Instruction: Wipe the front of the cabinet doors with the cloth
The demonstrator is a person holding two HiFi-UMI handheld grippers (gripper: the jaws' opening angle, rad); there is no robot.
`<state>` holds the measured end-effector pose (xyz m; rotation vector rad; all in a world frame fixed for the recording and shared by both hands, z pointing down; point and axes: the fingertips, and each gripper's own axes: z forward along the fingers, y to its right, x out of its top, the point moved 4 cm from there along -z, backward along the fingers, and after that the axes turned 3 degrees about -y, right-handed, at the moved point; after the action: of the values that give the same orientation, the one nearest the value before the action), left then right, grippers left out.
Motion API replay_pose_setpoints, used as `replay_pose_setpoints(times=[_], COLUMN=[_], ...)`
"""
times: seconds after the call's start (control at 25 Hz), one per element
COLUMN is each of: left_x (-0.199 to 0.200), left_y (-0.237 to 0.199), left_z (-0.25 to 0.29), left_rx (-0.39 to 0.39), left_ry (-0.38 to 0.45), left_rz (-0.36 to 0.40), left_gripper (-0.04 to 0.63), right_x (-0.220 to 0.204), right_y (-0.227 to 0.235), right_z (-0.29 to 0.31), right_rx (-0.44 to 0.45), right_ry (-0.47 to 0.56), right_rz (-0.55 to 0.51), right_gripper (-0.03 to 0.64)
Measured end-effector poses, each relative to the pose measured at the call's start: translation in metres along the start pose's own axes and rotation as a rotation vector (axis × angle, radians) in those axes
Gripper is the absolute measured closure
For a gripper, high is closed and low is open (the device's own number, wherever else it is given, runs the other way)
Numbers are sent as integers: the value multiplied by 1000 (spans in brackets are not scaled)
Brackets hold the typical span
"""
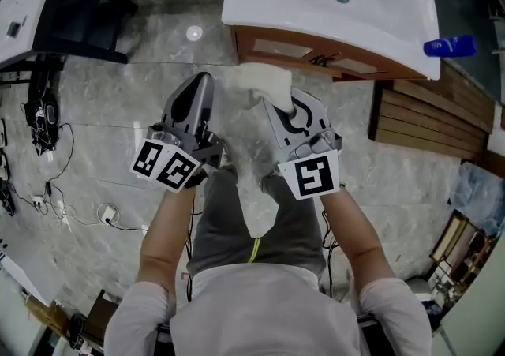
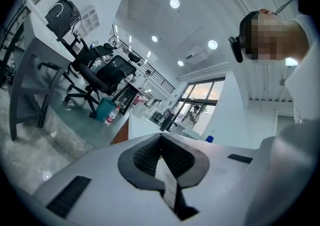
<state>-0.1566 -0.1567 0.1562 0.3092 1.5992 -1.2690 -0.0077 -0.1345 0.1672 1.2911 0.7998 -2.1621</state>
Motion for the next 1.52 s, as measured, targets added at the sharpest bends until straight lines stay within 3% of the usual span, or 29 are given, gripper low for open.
replay_pose_setpoints(times=[0.36,0.88,1.16,1.28,1.52], left_x=[-97,-201,-234,-241,-251], left_y=[-77,-152,-183,-188,-191], left_z=[27,64,79,87,91], left_rx=[13,-41,-64,-87,-121], left_ry=[-7,11,52,58,100], left_rz=[16,71,115,162,182], left_gripper=[578,578,578,578,578], right_x=[-93,-198,-231,-239,-247], right_y=[-3,-17,-15,-13,-16], right_z=[57,121,147,155,163], right_rx=[7,-23,-58,-64,-95], right_ry=[63,171,266,303,370], right_rz=[38,-43,-59,-84,-87], right_gripper=[546,546,546,546,546])
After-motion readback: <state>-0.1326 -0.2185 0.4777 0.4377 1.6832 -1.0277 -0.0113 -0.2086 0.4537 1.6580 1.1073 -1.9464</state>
